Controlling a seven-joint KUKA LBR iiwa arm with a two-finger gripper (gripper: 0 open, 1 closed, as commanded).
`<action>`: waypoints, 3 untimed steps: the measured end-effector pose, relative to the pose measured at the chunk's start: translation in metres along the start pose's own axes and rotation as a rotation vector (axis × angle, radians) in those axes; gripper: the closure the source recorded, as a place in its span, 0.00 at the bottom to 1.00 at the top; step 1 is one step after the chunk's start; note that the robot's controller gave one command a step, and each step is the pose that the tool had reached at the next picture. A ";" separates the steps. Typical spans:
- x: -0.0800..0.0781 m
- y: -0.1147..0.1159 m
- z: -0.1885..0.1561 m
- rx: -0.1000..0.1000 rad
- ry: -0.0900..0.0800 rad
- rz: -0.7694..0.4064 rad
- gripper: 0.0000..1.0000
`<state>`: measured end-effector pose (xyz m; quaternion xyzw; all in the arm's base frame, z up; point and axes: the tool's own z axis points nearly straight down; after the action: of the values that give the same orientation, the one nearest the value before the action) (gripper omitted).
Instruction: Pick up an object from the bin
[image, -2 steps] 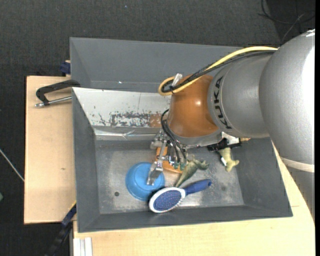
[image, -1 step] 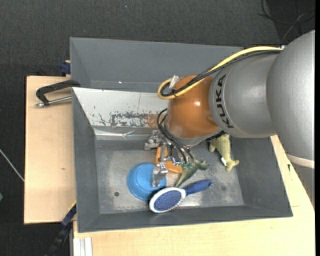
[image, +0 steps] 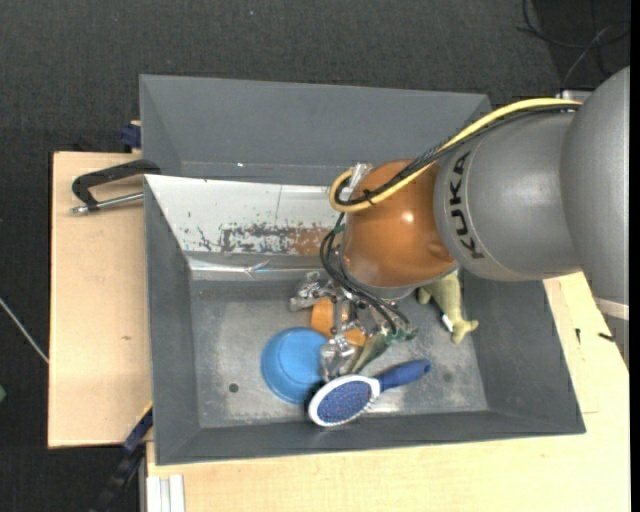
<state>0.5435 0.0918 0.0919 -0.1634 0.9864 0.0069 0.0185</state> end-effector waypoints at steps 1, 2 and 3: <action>0.016 -0.001 -0.002 0.005 -0.016 -0.252 0.00; 0.015 -0.003 -0.003 0.010 -0.019 -0.250 1.00; 0.004 -0.004 -0.004 0.012 -0.023 -0.250 1.00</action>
Offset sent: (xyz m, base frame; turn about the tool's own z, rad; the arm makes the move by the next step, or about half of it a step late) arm -0.0296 -0.0163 -0.0138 -0.2521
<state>0.5413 0.0866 0.0962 -0.2849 0.9580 0.0007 0.0317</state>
